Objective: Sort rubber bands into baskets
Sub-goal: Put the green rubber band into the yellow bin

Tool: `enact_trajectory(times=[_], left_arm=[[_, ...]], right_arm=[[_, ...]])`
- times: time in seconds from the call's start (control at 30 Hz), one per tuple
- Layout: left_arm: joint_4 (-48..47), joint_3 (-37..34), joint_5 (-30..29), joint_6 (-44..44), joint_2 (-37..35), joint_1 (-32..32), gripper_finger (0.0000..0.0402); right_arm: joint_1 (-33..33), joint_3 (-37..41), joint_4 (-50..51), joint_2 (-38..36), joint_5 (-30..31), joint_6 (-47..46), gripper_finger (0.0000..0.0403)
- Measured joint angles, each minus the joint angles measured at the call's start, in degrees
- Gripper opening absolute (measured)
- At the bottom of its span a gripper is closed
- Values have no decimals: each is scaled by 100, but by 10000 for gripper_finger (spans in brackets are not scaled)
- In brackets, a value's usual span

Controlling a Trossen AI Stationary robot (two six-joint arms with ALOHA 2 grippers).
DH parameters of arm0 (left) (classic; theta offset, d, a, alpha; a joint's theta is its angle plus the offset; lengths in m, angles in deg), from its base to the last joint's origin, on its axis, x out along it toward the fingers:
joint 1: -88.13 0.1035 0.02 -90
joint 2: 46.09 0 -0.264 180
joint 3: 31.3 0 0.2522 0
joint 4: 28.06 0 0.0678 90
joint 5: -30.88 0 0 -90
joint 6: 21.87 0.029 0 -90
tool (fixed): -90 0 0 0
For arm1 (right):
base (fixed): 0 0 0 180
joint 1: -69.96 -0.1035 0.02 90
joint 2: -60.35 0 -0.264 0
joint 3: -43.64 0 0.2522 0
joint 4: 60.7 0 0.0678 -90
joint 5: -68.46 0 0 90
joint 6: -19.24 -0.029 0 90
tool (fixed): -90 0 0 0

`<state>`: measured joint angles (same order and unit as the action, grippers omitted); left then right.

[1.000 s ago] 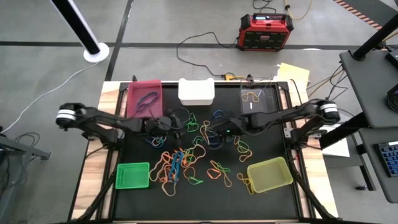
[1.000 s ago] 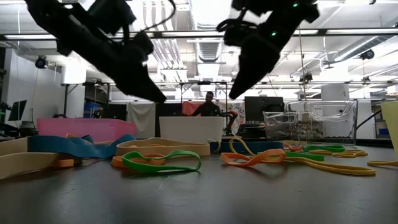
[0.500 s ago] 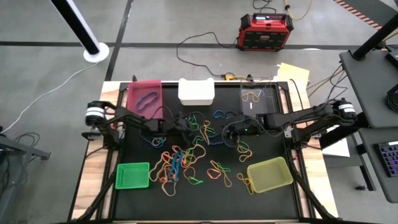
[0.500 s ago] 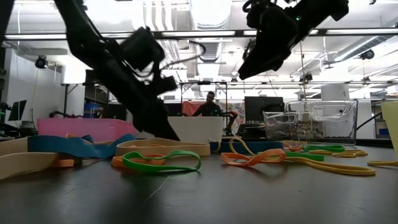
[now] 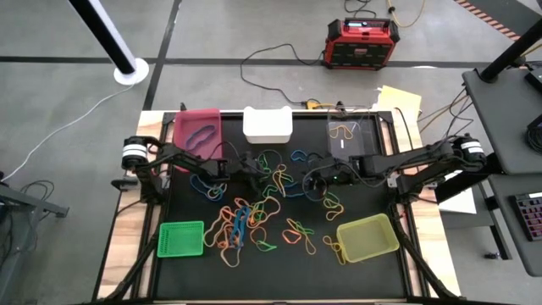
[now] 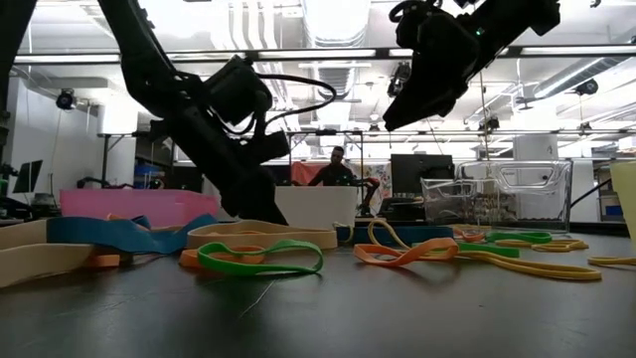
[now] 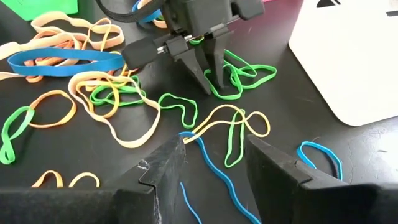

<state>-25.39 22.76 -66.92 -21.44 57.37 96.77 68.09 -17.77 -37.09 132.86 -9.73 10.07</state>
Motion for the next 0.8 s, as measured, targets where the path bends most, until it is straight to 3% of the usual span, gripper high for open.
enact_trajectory(times=[0.07, 0.23, 0.43, 0.6, 0.8], left_arm=[[-7, 2, 111, 22, -6, 2, 10], [-139, 14, 140, 128, -180, -27, 1], [-216, -30, 302, 207, -928, -62, 0], [-209, -13, 931, 176, -1507, -61, 0], [-140, 44, 1543, -159, -1916, -74, 0]], right_arm=[[0, -1, -33, 0, 0, 4, 162], [-38, 47, -83, 0, 4, 68, 161], [-229, 281, -710, 2, 7, 464, 152], [-310, 311, -1036, 47, 21, 774, 146], [-401, 311, -2100, 547, 189, 1791, 154]])
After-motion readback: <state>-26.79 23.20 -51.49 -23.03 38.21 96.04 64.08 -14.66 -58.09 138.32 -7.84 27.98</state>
